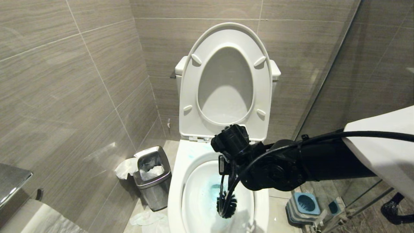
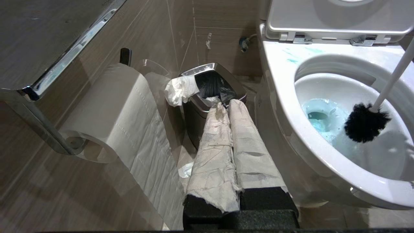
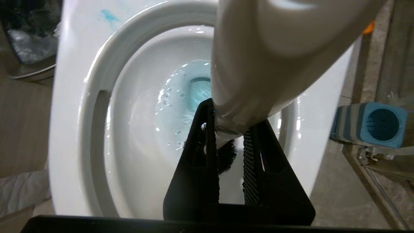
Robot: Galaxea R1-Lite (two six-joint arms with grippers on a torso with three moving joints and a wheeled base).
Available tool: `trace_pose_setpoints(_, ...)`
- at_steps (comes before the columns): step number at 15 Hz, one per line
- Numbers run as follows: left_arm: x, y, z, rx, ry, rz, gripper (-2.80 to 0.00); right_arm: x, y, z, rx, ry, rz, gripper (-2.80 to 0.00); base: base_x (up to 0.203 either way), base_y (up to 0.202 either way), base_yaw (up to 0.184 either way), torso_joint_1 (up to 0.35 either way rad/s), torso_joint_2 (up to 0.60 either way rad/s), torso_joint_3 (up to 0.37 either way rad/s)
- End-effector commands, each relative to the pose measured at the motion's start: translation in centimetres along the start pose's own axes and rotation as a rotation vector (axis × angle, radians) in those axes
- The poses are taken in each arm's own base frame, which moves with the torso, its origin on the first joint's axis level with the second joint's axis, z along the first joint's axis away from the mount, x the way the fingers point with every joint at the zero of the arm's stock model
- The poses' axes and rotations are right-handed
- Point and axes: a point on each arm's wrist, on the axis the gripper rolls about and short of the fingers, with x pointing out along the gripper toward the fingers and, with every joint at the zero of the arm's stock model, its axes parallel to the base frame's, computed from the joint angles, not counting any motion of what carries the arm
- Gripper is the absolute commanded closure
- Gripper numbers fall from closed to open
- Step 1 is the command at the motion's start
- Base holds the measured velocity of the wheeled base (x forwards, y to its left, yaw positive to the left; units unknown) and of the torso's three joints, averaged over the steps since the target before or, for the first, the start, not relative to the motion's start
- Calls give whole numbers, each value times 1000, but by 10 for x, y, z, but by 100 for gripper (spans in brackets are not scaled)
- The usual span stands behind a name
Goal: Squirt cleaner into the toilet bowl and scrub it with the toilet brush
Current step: Scrub the toilet bowl
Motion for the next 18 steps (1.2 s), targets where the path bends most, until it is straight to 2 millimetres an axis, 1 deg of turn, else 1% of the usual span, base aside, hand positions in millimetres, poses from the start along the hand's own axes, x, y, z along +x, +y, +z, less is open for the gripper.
trace_pose_setpoints(1,0,0,0,0,0,-1,0,14,-11,13,35,-17,-38,0,0,0,0,0,0,0)
trace_pose_setpoints(5,0,0,0,1,0,-1,0,46,-10,31,57,-55,-63,0,0,0,0,0,0,0)
trace_pose_setpoints(7,0,0,0,1,0,-1,0,59,-2,39,70,-81,-56,0,0,0,0,0,0,0)
trace_pose_setpoints(9,0,0,0,0,0,0,0,70,10,39,49,-99,-47,0,0,0,0,0,0,0)
trace_pose_setpoints(11,0,0,0,1,0,-1,0,69,26,40,31,-118,-19,0,0,0,0,0,0,0)
trace_pose_setpoints(14,0,0,0,0,0,-1,0,61,48,36,0,-108,20,0,0,0,0,0,0,0)
trace_pose_setpoints(18,0,0,0,0,0,1,0,48,64,22,-25,-92,59,0,0,0,0,0,0,0)
